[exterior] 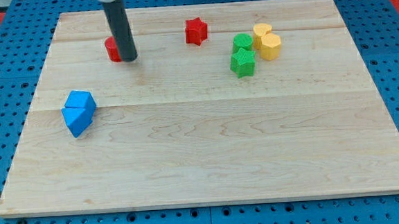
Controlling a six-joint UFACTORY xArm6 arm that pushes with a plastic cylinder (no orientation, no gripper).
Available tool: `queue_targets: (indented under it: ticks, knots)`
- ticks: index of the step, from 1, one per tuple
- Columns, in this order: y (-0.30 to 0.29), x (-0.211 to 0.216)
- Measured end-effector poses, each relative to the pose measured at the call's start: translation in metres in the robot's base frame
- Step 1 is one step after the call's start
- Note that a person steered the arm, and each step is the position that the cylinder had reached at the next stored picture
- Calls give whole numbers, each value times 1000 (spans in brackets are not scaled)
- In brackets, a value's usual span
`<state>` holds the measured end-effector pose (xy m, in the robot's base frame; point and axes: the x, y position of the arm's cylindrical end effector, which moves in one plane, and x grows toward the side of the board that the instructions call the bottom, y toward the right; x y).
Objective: Move the red circle above the blue cube
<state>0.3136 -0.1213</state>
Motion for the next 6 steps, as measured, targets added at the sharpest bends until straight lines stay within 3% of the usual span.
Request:
queue_targets:
  ticks: [2, 3, 5, 6]
  knots:
    - [-23, -63]
    - [-37, -22]
    - [3, -20]
    - [6, 14]
